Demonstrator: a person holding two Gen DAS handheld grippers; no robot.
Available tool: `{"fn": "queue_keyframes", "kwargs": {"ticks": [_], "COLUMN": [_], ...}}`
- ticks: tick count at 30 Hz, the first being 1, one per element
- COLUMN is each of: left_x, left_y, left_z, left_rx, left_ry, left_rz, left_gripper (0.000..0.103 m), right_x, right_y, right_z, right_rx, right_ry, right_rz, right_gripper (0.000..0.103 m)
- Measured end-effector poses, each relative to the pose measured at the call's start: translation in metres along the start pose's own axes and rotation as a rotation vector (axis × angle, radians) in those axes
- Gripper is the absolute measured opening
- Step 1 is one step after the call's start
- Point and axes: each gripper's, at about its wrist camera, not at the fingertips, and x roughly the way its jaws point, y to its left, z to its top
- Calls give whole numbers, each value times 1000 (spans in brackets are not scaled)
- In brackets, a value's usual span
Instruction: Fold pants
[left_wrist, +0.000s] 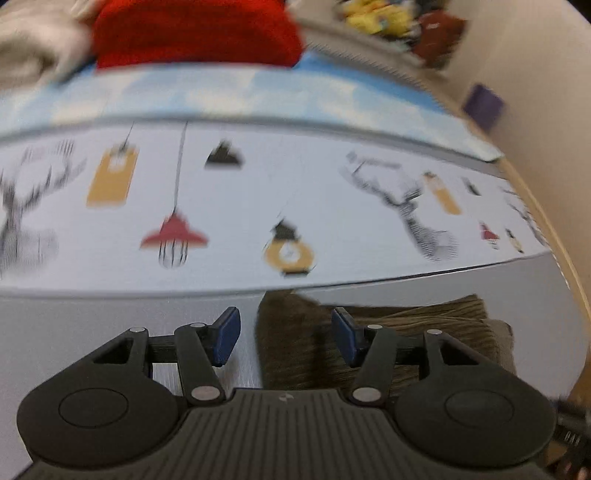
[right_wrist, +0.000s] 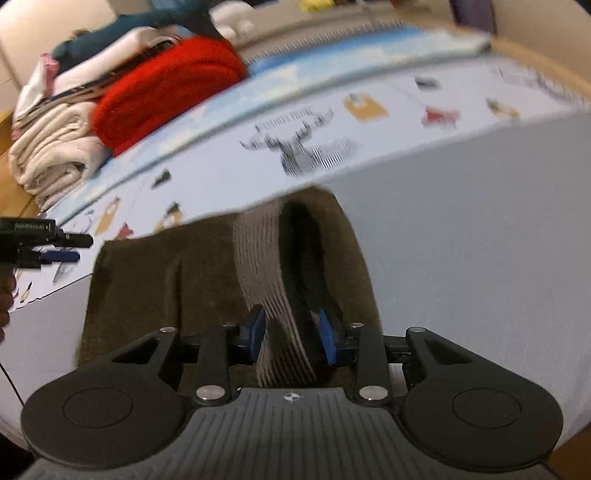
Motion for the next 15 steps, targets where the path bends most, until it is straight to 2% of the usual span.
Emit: {"fn": "queue_keyframes", "kwargs": {"ticks": [1, 2, 3, 4, 5, 6, 7, 9, 11, 12, 13, 14, 15], "left_x": [-3, -3, 3, 12, 24, 38, 45, 41, 24, 13, 6, 0, -3], "left_y": [-2, -3, -4, -6, -8, -13, -17, -29, -37, -40, -42, -44, -47], "left_z": [-1, -3, -7, -13, -21, -35, -45, -50, -45, -44, -45, -47, -51], "left_rx": [21, 36, 55, 79, 112, 169, 228, 298, 305, 306, 306, 309, 319], "left_ry": [-9, 0, 30, 82, 159, 243, 287, 261, 207, 173, 150, 140, 154], "left_rz": [-26, -59, -89, -93, -75, -26, 19, 57, 55, 32, 4, -24, -50], "left_gripper": [45, 40, 29, 25, 25, 26, 28, 27, 32, 39, 51, 56, 67], "right_x": [-1, -1, 3, 12, 23, 28, 27, 23, 16, 14, 13, 12, 12], "right_y": [2, 3, 3, 3, 2, -1, -4, -4, -3, -3, -4, -6, -7], "right_z": [1, 2, 1, -1, -6, -9, -8, -5, -4, -3, -4, -4, -4], "right_rx": [-12, -23, -35, -53, -67, -49, -14, 10, 4, 3, 8, 18, 26], "right_ry": [-16, -22, -7, 33, 90, 108, 101, 92, 61, 49, 43, 42, 44], "right_rz": [7, 8, -12, -56, -104, -116, -113, -86, -99, -108, -111, -111, -114], "right_gripper": [46, 49, 51, 51, 57, 64, 65, 66, 65, 66, 67, 67, 72]}}
